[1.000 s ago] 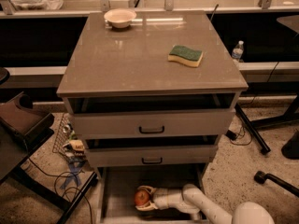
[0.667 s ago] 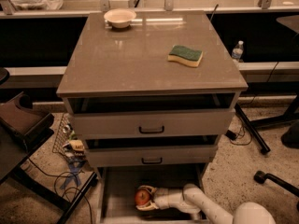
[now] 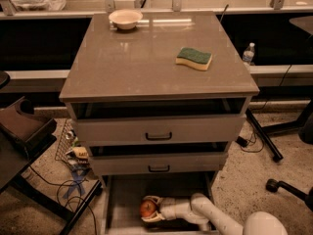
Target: Place apple into bottom drawer
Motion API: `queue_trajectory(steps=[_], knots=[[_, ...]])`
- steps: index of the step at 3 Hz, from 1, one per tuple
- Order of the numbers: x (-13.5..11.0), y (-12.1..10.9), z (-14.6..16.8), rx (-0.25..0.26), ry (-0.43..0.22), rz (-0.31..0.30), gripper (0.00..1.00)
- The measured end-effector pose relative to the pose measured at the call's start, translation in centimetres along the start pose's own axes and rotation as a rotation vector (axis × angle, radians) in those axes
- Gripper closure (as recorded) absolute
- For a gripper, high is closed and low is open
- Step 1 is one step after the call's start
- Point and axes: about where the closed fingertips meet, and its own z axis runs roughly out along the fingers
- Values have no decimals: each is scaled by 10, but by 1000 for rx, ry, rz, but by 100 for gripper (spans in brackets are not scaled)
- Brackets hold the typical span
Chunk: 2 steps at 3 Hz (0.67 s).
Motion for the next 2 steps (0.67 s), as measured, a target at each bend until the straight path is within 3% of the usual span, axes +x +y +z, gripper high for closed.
queue_trajectory(steps=[1,2], knots=[[-1,2,4,-5,-4,2,0],[-1,2,4,-6,-4,2,0]])
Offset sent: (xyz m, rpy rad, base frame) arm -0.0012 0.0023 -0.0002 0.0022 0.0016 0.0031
